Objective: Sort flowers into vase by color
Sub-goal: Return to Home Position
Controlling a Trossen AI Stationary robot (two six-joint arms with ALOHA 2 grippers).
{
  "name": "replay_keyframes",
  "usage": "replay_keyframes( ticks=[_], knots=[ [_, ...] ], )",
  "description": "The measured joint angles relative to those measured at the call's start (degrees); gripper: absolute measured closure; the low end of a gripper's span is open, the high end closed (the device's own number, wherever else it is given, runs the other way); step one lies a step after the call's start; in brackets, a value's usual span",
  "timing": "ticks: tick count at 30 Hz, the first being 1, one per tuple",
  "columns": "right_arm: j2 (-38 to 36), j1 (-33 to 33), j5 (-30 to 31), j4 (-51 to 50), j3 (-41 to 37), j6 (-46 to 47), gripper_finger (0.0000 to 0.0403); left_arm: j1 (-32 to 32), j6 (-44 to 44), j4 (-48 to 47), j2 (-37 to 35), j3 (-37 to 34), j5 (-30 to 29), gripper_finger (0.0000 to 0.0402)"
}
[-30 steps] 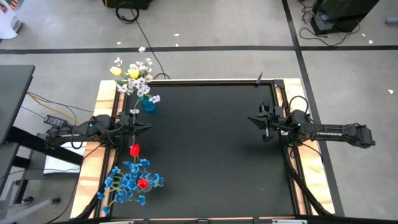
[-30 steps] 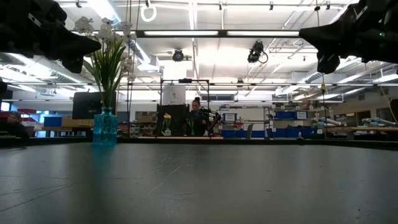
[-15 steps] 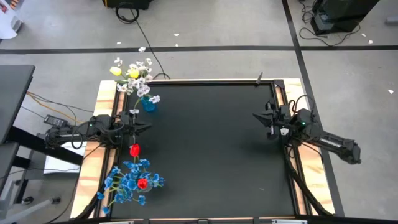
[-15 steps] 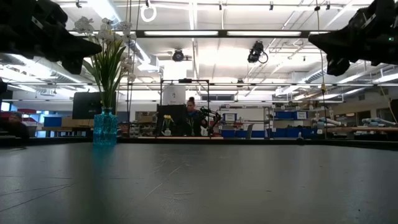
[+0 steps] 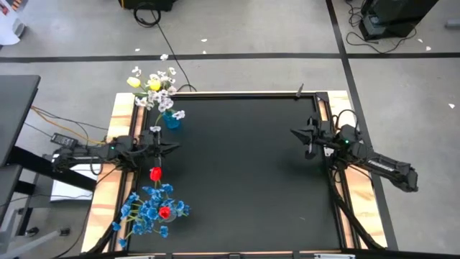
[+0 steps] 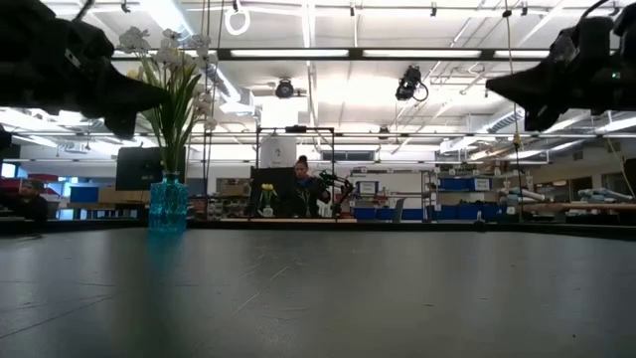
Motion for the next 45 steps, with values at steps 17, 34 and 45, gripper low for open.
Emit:
replay_keyframes(
  ticks=[17, 34, 45],
  knots=[
    [1.3, 0.4, 6.2, -2.5, 0.0, -0.1, 0.0377, 0.0, 0.9, -0.3, 0.9, 0.1, -0.8, 0.0399],
    [1.3, 0.4, 6.2, -2.4, 0.0, -0.1, 0.0378, 0.0, 0.9, -0.3, 0.9, 0.1, -0.8, 0.0399],
    [1.3, 0.4, 6.2, -2.4, 0.0, -0.1, 0.0378, 0.0, 0.9, -0.4, 0.9, 0.1, -0.8, 0.0399]
  ],
)
